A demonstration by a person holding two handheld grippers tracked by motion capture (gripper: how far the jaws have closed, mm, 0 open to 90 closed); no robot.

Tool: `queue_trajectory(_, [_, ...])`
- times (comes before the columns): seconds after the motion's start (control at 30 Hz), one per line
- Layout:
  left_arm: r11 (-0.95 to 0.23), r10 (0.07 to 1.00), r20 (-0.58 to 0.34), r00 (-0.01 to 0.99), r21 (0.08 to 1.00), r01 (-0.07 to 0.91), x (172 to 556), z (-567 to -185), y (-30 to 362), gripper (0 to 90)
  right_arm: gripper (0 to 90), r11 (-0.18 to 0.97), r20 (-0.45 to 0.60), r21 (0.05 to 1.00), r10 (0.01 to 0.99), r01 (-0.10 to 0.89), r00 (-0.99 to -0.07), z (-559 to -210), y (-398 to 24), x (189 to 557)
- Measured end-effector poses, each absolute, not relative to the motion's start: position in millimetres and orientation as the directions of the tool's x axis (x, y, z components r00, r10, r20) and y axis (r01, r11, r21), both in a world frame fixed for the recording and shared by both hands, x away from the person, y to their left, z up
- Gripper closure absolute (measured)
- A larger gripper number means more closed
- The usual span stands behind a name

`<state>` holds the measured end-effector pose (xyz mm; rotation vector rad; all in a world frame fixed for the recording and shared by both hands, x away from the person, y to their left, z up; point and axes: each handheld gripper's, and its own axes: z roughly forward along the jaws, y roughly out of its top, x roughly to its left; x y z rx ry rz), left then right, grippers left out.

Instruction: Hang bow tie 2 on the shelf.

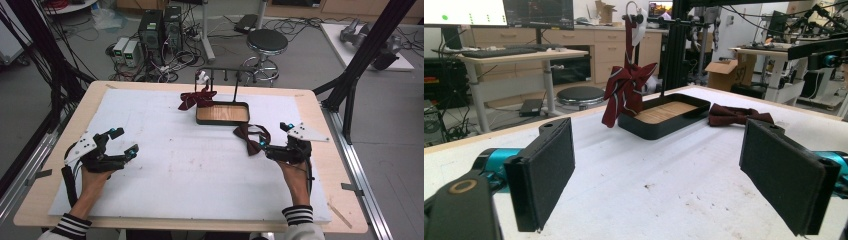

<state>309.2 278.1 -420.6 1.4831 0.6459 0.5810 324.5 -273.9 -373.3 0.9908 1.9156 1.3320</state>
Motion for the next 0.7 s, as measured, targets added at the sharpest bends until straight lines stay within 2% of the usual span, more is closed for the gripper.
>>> queue_trajectory(0.5, [0.015, 0.708, -0.037, 0.705, 0.999, 0.037, 309.4, -420.4, 279.7, 15.0, 11.5, 0.363, -0.114, 0.878, 0.792, 0.313, -0.600, -358.8, -260.2, 363.2])
queue_trajectory(0.7, [0.017, 0.707, -0.039, 0.706, 0.999, 0.038, 309.6, -420.5, 279.9, 15.0, 11.5, 0.369, -0.089, 0.861, 0.788, 0.350, -0.610, -359.2, -259.2, 375.0])
